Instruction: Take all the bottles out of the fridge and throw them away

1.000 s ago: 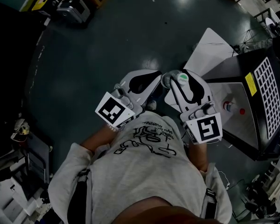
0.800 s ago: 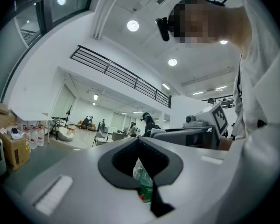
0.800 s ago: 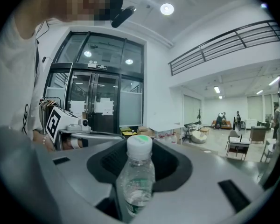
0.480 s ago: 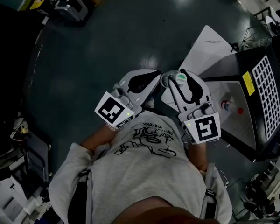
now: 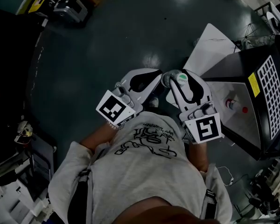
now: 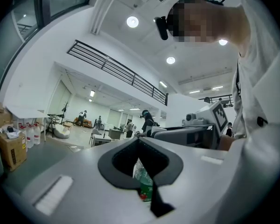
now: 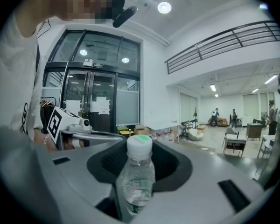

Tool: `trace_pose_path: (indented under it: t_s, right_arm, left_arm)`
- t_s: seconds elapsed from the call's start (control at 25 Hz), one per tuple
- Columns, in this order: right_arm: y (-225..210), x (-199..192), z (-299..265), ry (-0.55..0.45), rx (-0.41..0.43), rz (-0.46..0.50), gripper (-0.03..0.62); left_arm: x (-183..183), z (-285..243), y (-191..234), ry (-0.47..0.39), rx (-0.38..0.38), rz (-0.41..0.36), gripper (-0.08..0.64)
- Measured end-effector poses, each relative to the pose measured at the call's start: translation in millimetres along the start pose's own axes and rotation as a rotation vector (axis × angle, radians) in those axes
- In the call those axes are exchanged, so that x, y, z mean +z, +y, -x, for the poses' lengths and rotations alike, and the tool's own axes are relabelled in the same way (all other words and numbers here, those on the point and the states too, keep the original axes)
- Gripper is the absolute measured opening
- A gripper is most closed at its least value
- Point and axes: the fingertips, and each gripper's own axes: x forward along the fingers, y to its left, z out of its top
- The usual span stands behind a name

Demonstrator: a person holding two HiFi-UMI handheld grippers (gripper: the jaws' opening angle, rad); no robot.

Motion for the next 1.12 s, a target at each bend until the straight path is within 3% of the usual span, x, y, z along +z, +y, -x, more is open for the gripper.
trace_pose_path:
  t_s: [0.84,1.12]
  right_arm:
    - [24,-64,-25,0.092,-0.020,-0.039,0.160]
    - [35,-87,-31,0.108,-0.021,-0.050,0.160]
  left_arm:
    - [-52,16,18,0.078,-0.026,0.051,0.006]
    - [-79,26,20,0.154,-0.024,0.113,0.006]
